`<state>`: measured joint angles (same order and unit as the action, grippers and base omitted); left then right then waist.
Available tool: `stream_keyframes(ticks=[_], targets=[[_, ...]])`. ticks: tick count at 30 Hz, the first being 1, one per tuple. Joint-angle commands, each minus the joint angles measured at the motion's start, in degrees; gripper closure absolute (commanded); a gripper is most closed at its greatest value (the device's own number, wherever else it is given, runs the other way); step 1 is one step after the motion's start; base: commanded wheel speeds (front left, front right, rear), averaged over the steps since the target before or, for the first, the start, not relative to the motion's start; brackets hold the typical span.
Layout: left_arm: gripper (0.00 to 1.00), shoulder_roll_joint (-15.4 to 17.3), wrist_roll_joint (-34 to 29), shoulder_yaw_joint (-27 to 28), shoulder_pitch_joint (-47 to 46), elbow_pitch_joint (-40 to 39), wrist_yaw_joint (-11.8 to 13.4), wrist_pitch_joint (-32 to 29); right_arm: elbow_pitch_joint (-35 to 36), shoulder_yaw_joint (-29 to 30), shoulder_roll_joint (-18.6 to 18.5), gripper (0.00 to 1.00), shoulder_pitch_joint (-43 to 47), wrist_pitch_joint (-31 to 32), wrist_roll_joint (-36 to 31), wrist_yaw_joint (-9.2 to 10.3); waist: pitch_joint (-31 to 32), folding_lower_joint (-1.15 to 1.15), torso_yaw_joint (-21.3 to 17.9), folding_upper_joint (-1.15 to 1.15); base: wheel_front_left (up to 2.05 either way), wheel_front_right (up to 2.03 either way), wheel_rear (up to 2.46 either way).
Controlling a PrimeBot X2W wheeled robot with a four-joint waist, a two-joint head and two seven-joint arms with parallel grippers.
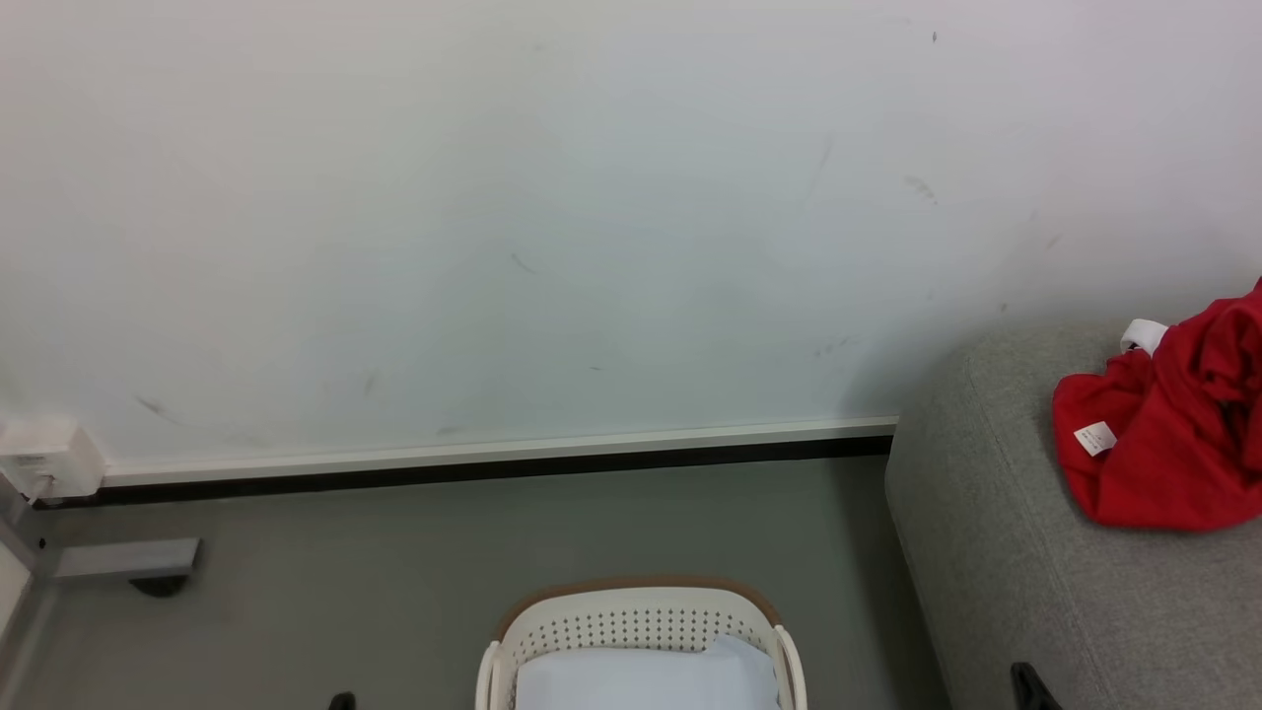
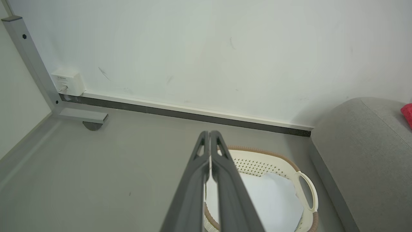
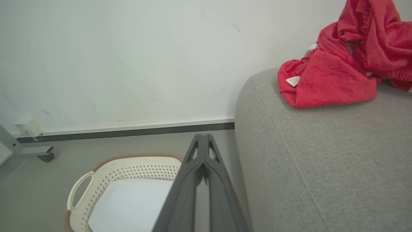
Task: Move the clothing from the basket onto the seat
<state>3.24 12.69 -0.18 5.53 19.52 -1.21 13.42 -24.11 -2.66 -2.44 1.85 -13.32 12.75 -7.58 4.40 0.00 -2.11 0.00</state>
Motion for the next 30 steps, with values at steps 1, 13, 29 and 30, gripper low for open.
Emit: stream_keyframes(ticks=[1, 13, 29, 30], targets=[[1.0, 0.28, 3.13, 0.74, -1.8, -0.77, -0.31, -0.75, 1.14, 0.67, -0.24, 1.0, -1.48, 0.66, 3.08, 0.01, -0.06, 0.0, 0.05, 0.0, 0.0, 0.0, 0.0], [1.0, 0.19, 15.81, 1.37, -3.29, -2.3, -0.91, -3.57, 2.76, 1.95, -0.29, 1.0, -2.68, 3.67, 15.66, 0.02, -0.48, 0.0, 0.26, 0.0, 0.0, 0.0, 0.0], [1.0, 0.11, 29.25, 2.44, -4.96, -4.15, -1.19, -6.93, 4.27, 3.48, -0.36, 1.0, -4.1, 7.04, 29.09, 0.04, -1.02, 0.0, 0.52, 0.0, 0.0, 0.0, 0.0], [1.0, 0.1, 30.1, 2.51, -5.07, -4.25, -1.22, -7.11, 4.35, 3.58, -0.36, 1.0, -4.18, 7.26, 29.9, 0.04, -1.06, 0.0, 0.53, 0.0, 0.0, 0.0, 0.0]])
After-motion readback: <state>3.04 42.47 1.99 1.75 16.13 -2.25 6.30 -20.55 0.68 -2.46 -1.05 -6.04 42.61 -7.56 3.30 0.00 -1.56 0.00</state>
